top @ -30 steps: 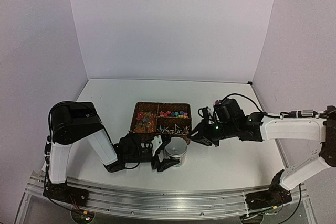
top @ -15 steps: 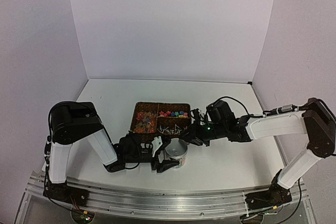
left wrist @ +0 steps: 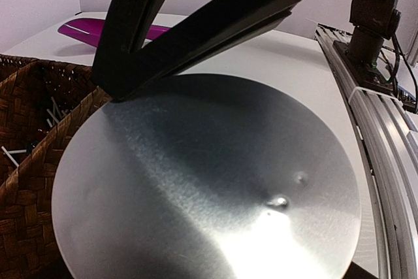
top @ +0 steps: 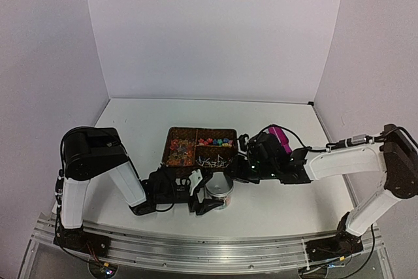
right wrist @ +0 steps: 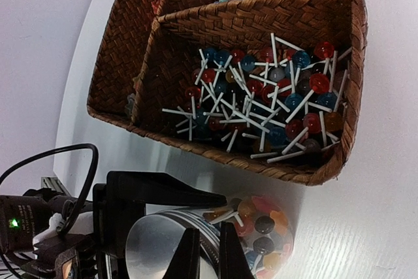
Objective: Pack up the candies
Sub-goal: Screw the bottle lid onto the packing bottle.
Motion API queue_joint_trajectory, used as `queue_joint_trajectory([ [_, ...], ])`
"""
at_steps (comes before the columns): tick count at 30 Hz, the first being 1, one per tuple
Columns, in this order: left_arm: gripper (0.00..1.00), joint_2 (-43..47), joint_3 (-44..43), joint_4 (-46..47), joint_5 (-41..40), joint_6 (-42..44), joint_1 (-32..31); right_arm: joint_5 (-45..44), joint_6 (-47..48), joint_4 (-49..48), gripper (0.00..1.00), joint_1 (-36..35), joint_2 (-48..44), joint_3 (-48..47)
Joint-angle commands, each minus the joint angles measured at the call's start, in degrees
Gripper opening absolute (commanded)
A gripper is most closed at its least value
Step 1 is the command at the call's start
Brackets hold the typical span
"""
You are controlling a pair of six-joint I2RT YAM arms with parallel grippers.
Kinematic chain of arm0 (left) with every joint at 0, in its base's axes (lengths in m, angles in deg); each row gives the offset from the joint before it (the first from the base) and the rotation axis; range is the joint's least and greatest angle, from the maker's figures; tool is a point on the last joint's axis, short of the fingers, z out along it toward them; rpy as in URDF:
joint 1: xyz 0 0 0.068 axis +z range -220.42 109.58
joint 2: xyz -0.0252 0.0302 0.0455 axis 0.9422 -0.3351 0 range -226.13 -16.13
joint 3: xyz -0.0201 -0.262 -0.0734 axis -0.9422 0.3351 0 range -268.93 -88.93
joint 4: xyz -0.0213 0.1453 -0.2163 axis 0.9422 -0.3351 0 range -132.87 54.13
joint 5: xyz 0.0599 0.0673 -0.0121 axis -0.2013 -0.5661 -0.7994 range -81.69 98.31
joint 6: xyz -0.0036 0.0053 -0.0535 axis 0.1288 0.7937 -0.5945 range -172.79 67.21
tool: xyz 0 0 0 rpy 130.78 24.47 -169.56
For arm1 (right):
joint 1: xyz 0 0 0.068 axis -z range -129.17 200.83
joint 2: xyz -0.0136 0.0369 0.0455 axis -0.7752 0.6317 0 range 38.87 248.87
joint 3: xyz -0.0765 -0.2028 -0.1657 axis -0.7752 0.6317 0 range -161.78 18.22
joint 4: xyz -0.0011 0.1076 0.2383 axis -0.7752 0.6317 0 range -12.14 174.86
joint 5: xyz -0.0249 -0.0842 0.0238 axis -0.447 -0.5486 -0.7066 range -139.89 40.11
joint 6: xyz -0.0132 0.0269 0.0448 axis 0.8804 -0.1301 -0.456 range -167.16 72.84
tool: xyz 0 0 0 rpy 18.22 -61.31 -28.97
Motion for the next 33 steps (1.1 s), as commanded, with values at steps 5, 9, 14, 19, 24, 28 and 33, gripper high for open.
queue_joint_trajectory([
  [5,0.66,-2.30,-2.98,-4.07,-7.82,-1.94,1.15,6.15,-7.49,8.07,0.07,-9.64,-3.08,5.13],
  [9,0.66,-2.50,-3.25,-4.38,-7.75,-2.01,1.48,5.50,-11.55,8.56,0.07,-11.75,-5.17,6.75],
  [14,0.66,-2.86,-3.81,-4.46,-7.45,-2.03,1.73,5.02,-14.15,9.34,0.07,-13.48,-6.55,6.87],
  [19,0.66,-3.11,-4.32,-4.59,-7.94,-2.03,1.98,4.09,-17.95,10.76,0.09,-16.46,-7.30,7.32],
  [24,0.66,-3.37,-4.43,-4.46,-6.93,-2.00,2.08,3.72,-19.61,11.25,0.12,-17.47,-8.20,7.62],
  [28,0.66,-3.55,-4.72,-4.50,-6.90,-1.76,2.21,3.39,-21.02,11.47,0.14,-18.49,-8.20,7.78],
  [33,0.66,-3.88,-5.20,-4.80,-6.90,-1.68,2.42,3.22,-22.98,11.56,0.16,-20.08,-8.14,7.53],
])
